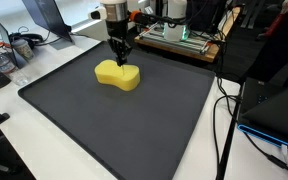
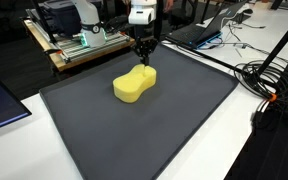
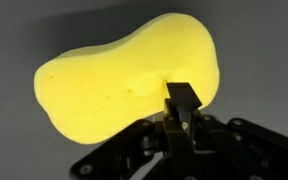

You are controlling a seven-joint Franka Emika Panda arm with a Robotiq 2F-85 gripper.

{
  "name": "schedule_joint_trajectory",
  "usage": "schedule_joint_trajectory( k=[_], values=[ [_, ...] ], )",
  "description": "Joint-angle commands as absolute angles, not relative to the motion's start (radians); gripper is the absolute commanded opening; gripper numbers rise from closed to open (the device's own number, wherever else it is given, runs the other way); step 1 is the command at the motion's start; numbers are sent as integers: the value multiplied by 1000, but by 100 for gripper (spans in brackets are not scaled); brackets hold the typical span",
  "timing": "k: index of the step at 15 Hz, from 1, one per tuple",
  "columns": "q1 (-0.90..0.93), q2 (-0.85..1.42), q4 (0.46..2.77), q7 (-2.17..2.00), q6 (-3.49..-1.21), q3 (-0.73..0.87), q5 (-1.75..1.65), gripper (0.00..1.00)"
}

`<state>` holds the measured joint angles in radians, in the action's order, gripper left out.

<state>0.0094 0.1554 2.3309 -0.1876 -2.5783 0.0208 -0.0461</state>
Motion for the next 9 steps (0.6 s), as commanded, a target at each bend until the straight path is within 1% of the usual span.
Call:
schedule_joint_trajectory(
  k=[1,9],
  values=[
    [12,141,2347,-187,-2549,20,-32,3],
    [-4,-19,2365,-166,-2466,26,-20,3]
  ],
)
